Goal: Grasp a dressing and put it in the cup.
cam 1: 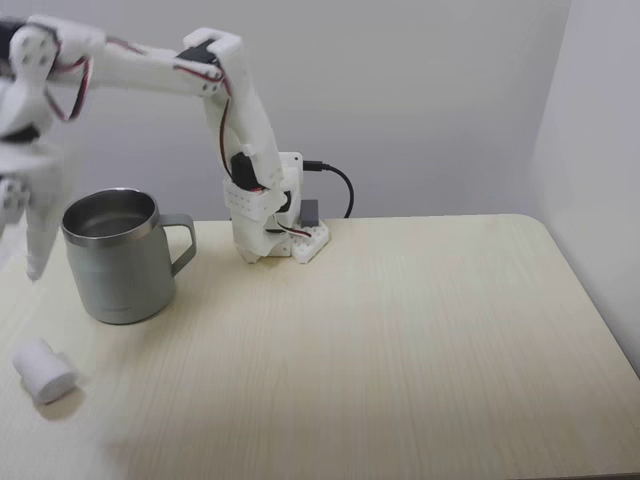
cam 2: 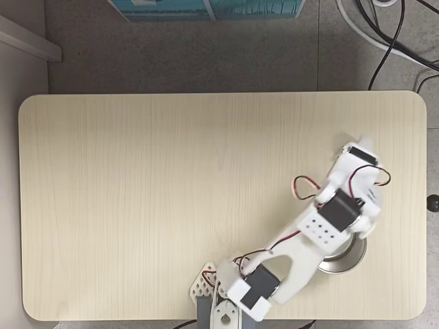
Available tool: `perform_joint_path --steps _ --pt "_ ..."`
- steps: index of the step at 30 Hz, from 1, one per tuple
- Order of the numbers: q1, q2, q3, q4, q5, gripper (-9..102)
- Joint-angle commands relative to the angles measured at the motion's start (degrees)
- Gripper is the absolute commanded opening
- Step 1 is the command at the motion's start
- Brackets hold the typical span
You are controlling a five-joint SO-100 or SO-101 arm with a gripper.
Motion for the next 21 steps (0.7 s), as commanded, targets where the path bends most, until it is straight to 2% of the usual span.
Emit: perform_joint_path --steps 1,21 --pt "2.2 0.7 -3.2 -3.3 -0.8 22" --pt "5.3 17.8 -6.1 -13.4 -4.1 24"
